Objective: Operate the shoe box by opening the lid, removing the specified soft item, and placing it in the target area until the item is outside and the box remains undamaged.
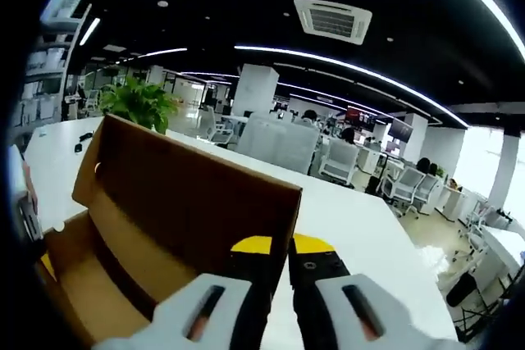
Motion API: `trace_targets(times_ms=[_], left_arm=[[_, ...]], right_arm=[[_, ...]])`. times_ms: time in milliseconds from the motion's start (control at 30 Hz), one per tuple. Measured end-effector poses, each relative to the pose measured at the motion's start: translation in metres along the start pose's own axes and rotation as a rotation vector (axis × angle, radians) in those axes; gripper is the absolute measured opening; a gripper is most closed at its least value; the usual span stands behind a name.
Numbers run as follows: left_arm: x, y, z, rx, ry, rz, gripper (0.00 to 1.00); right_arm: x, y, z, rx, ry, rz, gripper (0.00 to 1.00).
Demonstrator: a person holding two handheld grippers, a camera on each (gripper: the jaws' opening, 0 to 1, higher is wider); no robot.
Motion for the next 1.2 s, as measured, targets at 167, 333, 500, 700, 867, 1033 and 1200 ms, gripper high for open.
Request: trace_targets(times_ms=[167,333,500,700,867,1033,1200], left_arm=[[0.000,-0.001,0.000,0.002,0.002,0.002,0.01],[0.000,0.000,0.000,0.006,-0.007,-0.006,0.02],[-0.001,0.000,0.000,0.006,-0.006,-0.008,0.02],[-0.001,0.001,-0.001,0.019,-0.005,0.004,0.02],[-0.001,0.001,0.000,0.039,-0.018,-0.001,0.04],[-0.001,0.000,0.001,0.083,-0.028,0.036,0.07],[-0.002,0.002,0.001,0.129,-0.023,0.054,0.09]], right_arm=[[-0.002,-0.001,-0.011,0.002,0.041,-0.001,0.03],[-0.002,-0.002,-0.023,0.024,0.083,0.027,0.03],[-0.004,-0.005,-0.041,0.038,0.113,0.015,0.02],[-0.005,-0.006,-0.041,0.026,0.139,0.012,0.02],[-0.005,-0.005,-0.038,0.027,0.135,0.024,0.02],[-0.009,-0.003,-0.038,0.019,0.152,0.035,0.02],[-0.010,-0.003,-0.038,0.032,0.169,0.071,0.02]])
Point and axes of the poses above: the point that each gripper's makers call its tool centre point, and the gripper's own axes: z roughly forward along the fingers, y roughly to its right, x roughly out of its top, the point moved 7 cm from there along -z, roughly backward along the fingers, and after that the axes turned 15 degrees about z, right-handed, at the moved point
